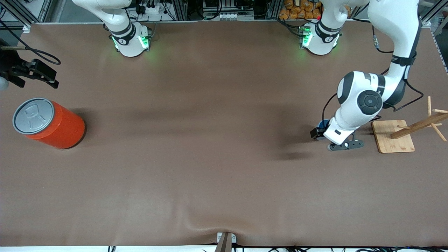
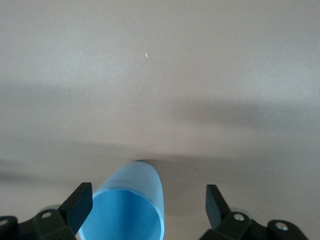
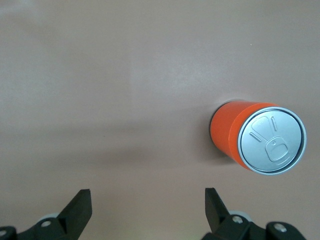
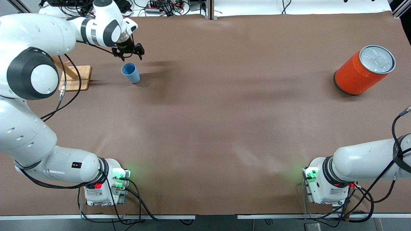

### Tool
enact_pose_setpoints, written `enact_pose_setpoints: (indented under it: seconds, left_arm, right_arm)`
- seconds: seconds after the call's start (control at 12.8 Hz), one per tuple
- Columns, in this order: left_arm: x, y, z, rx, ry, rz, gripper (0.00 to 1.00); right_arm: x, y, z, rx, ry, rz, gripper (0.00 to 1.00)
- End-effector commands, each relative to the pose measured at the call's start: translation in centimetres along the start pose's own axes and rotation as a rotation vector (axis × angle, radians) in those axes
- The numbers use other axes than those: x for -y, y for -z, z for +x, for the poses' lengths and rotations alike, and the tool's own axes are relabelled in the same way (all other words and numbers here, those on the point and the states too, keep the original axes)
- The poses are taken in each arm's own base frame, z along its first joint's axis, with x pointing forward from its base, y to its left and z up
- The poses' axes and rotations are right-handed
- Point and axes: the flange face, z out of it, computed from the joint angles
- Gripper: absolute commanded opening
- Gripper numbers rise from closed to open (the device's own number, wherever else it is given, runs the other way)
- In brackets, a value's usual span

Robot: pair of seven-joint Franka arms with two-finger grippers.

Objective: Flip cup
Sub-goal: 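Rotate the cup upright with the left gripper and set it down, then open the left gripper and lift it away from the cup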

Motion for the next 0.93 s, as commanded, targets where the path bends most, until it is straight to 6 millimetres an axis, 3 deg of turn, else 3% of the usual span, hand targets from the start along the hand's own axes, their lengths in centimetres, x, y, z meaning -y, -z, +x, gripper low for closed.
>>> enact_pose_setpoints:
  seconds: [0.0, 0.23, 0.39, 0.54, 0.7, 0.86]
  left_arm:
    - [0.1, 4.1, 1.3, 0.004, 0.018, 0.023, 1.00]
    - [0.0, 11.5, 3.8, -0.013, 0.028, 0.025, 1.00]
    - [0.0, 15.0, 4.8, -0.018, 0.032, 0.026, 1.00]
    - [0.3, 18.2, 4.9, -0.041, 0.033, 0.023, 1.00]
    - [0.6, 22.9, 4.5, -0.078, 0.037, 0.017, 1.00]
    - [1.0, 27.2, 2.7, -0.092, 0.004, 0.017, 1.00]
  right_arm:
    - [-0.1, 0.4, 0.3, 0.003, 0.005, 0.006, 1.00]
    - [-0.1, 0.5, 0.2, 0.002, 0.009, 0.005, 1.00]
    - [0.1, 0.6, 0.2, 0.000, 0.009, -0.003, 1.00]
    - [-0.1, 0.4, 0.3, 0.003, 0.006, 0.004, 1.00]
    - [-0.1, 0.5, 0.2, 0.003, 0.008, 0.005, 1.00]
    - [0.3, 0.5, 0.2, 0.003, 0.008, -0.001, 1.00]
